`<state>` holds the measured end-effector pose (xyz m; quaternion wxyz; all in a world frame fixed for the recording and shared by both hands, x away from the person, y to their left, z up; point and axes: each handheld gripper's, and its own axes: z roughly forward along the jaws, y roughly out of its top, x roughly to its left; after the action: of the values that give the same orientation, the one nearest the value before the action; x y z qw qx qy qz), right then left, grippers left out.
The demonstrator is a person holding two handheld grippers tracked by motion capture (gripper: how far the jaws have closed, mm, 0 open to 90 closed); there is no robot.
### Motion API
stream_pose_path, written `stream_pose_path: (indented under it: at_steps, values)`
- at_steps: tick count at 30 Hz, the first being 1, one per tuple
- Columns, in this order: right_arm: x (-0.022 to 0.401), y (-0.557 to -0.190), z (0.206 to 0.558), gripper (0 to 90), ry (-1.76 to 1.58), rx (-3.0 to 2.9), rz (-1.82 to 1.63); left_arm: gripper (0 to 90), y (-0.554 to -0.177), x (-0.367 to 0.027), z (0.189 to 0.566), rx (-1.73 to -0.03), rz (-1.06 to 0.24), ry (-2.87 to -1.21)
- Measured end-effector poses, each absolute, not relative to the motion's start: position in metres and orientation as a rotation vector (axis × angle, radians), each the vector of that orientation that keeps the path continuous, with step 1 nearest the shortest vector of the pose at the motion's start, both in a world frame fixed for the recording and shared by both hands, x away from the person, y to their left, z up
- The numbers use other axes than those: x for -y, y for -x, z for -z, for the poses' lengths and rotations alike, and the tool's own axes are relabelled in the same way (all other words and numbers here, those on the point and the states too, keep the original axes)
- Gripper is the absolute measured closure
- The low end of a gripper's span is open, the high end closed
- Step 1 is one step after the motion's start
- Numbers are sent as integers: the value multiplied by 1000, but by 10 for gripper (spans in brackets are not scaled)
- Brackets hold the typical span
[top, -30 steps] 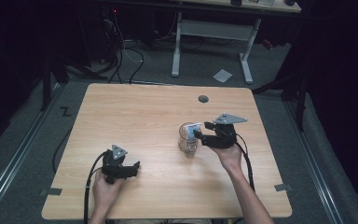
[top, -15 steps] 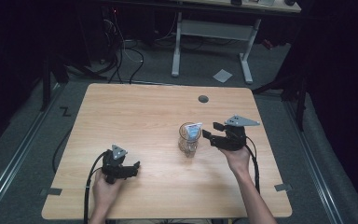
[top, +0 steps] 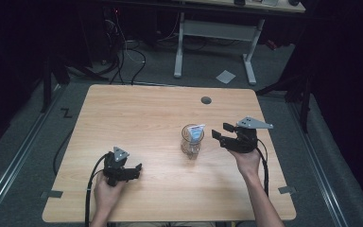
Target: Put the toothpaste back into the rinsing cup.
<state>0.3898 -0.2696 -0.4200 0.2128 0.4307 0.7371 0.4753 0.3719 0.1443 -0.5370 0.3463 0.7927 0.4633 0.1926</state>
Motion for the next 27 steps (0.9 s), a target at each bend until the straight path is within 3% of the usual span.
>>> stream_pose_path:
  at_steps: [27]
  values:
    - [300, -376, 430, 383, -1259, -1962, -1321, 148, -372, -144, 537, -1202, -500, -2057]
